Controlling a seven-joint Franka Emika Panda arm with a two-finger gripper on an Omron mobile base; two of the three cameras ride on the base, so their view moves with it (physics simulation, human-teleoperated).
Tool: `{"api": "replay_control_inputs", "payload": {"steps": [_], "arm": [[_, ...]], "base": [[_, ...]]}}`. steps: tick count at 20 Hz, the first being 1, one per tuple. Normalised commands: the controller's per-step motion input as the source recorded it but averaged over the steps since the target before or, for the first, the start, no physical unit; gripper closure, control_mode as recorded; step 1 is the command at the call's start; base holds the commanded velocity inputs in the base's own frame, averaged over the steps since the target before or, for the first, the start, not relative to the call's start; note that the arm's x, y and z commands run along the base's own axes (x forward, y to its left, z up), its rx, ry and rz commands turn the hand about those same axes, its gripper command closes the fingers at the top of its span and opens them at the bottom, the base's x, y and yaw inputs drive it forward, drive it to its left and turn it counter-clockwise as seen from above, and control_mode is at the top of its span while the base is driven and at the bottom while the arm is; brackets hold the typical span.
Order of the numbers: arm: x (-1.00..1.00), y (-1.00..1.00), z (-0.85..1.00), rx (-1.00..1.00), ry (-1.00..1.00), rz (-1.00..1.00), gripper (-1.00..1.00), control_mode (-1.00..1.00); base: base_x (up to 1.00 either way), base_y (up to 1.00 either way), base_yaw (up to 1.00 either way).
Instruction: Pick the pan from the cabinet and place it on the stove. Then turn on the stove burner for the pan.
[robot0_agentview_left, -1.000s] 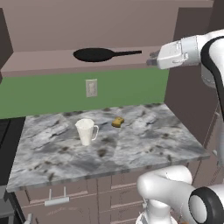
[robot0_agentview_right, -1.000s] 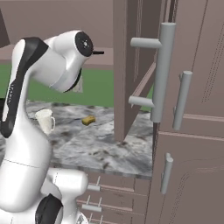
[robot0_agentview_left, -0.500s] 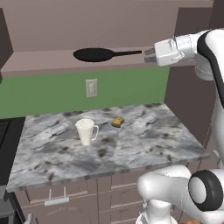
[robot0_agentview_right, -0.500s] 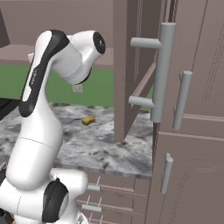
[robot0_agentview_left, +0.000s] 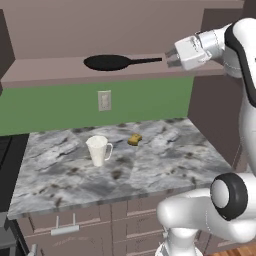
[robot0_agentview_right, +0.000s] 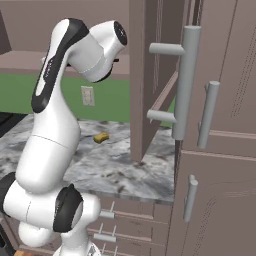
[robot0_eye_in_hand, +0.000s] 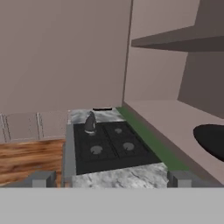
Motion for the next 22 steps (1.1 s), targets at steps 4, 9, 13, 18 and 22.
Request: {"api": "replay_control_inputs", "payload": {"steps": [4, 9, 13, 18, 22], "arm": [[0.12, -0.02, -0.07, -0.01, 0.00, 0.00, -1.00, -1.00], [0.14, -0.07, -0.20, 0.00, 0.00, 0.00, -1.00, -1.00], [0.18, -0.03, -0.13, 0.00, 0.00, 0.00, -1.00, -1.00], [0.27, -0.02, -0.04, 0.00, 0.00, 0.00, -1.00, -1.00], [0.34, -0.12, -0.05, 0.00, 0.00, 0.00, -1.00, -1.00]], "base": [[0.00, 0.00, 0.00], [0.00, 0.00, 0.00], [0.00, 0.00, 0.00], [0.00, 0.00, 0.00], [0.00, 0.00, 0.00]]}}
